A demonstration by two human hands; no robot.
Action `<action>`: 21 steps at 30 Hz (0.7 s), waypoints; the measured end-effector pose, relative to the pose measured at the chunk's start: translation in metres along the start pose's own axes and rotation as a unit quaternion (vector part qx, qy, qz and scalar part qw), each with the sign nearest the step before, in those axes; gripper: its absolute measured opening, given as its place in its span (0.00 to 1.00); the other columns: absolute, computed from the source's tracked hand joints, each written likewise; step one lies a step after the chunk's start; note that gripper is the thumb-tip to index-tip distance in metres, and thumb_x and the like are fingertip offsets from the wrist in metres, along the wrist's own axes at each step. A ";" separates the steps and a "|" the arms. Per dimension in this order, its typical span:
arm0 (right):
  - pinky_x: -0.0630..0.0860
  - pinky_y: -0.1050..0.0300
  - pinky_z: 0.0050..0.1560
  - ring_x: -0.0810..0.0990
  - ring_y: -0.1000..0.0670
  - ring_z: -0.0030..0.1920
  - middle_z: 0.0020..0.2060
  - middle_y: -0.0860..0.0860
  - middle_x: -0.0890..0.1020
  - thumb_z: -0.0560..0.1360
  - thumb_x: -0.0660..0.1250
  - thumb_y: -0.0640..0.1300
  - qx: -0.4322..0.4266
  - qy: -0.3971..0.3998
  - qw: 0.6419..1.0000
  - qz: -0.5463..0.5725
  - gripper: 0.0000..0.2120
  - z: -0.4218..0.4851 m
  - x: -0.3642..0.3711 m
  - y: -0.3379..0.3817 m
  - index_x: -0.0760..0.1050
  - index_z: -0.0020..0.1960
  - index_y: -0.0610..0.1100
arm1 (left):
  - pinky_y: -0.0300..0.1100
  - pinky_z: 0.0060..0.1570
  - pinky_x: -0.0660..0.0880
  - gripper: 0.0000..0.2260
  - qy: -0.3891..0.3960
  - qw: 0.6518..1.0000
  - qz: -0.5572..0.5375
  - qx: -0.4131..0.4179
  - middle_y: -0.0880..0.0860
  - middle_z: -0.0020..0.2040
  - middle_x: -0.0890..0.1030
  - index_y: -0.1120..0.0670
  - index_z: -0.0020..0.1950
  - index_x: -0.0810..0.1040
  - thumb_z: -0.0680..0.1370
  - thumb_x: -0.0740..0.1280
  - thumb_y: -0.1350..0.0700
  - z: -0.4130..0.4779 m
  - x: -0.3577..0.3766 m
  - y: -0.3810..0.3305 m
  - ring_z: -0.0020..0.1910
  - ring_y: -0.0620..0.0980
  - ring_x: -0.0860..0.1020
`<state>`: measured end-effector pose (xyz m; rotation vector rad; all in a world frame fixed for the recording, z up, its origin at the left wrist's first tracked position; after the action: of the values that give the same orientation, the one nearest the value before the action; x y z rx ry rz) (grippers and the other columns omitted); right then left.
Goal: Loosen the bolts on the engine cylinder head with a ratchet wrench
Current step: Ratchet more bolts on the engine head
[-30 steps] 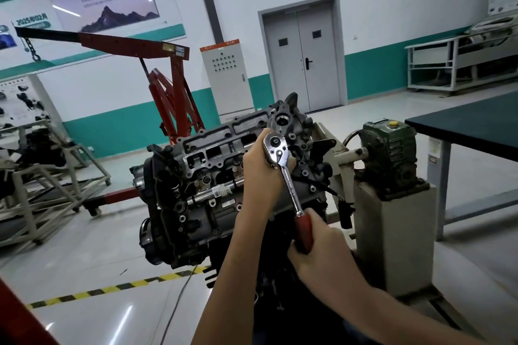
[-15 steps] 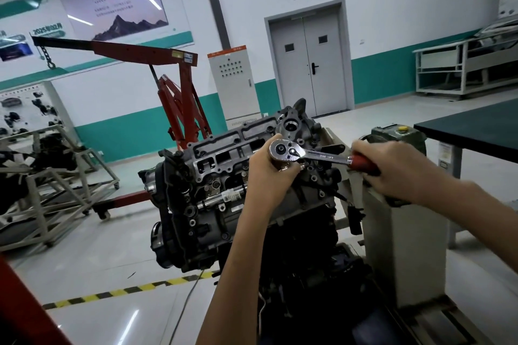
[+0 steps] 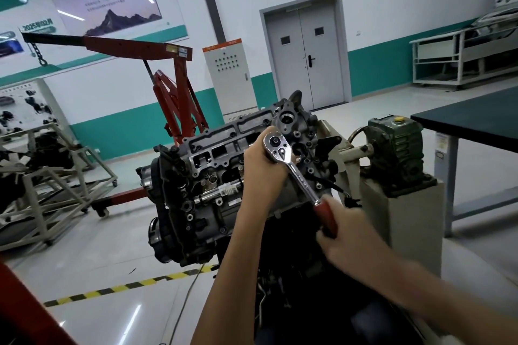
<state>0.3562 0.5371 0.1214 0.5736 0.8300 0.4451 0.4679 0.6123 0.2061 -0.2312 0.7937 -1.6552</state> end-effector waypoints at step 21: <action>0.67 0.73 0.25 0.75 0.60 0.25 0.26 0.54 0.73 0.67 0.68 0.33 0.084 -0.032 0.985 0.150 0.15 -0.015 0.040 0.019 0.66 0.40 0.51 | 0.31 0.30 0.63 0.18 -0.021 0.999 -0.026 0.014 0.42 0.28 0.67 0.51 0.34 0.64 0.70 0.67 0.71 -0.001 0.005 0.002 0.28 0.39 0.63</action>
<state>0.3659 0.5793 0.1031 0.8709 0.7259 0.6315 0.4674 0.6081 0.2030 -0.2672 0.7383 -1.7043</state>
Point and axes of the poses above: each hand's wrist, its own z-axis towards the middle knuckle, its own x-axis out of the palm, y = z × x, the point moved 6 cm from there along z, towards the middle knuckle
